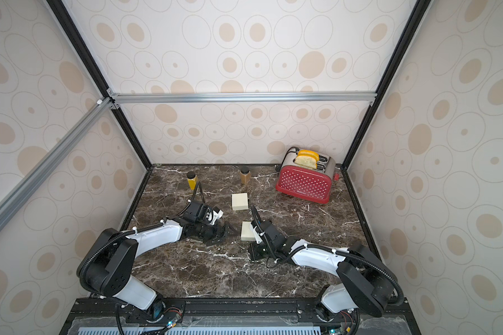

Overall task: Place the earrings into the drawer-style jewelry box
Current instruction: Place the earring at the center of the board.

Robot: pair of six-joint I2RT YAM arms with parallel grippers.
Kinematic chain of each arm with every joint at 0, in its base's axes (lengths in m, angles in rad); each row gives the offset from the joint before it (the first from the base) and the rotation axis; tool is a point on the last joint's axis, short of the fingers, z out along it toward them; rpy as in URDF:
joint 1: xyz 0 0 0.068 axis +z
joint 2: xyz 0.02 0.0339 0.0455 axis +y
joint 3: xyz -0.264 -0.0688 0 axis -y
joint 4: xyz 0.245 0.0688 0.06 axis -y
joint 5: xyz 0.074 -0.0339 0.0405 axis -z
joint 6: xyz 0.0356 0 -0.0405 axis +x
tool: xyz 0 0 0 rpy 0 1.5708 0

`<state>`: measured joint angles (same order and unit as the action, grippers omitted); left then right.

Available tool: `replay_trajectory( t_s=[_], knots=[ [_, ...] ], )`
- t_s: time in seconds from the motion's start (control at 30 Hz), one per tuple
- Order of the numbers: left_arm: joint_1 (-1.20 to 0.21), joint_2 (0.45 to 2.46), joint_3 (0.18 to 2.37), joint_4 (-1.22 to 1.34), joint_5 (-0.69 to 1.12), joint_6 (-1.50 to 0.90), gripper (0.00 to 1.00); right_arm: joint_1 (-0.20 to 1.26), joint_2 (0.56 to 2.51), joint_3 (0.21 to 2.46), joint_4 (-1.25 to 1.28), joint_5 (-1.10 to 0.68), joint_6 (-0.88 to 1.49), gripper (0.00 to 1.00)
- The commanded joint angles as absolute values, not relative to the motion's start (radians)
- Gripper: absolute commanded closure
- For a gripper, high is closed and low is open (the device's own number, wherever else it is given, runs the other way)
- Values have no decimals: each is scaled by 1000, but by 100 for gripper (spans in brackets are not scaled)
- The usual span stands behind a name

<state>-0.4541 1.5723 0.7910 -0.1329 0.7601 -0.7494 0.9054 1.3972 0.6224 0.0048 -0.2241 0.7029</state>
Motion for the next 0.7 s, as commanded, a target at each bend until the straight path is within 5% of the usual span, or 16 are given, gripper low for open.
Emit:
replay_trajectory(
  t_s=[0.0,0.4,0.67],
  knots=[
    [-444,1580,780,-89,796,-775,1,902,1406,625,-1,-261,719,100],
    [-438,1611,785,-166,746,-762,1,961,1550,720,-199,-323,670,99],
    [-434,1623,816,-187,746,-752,1,953,1462,799,-328,-257,680,62]
  ],
)
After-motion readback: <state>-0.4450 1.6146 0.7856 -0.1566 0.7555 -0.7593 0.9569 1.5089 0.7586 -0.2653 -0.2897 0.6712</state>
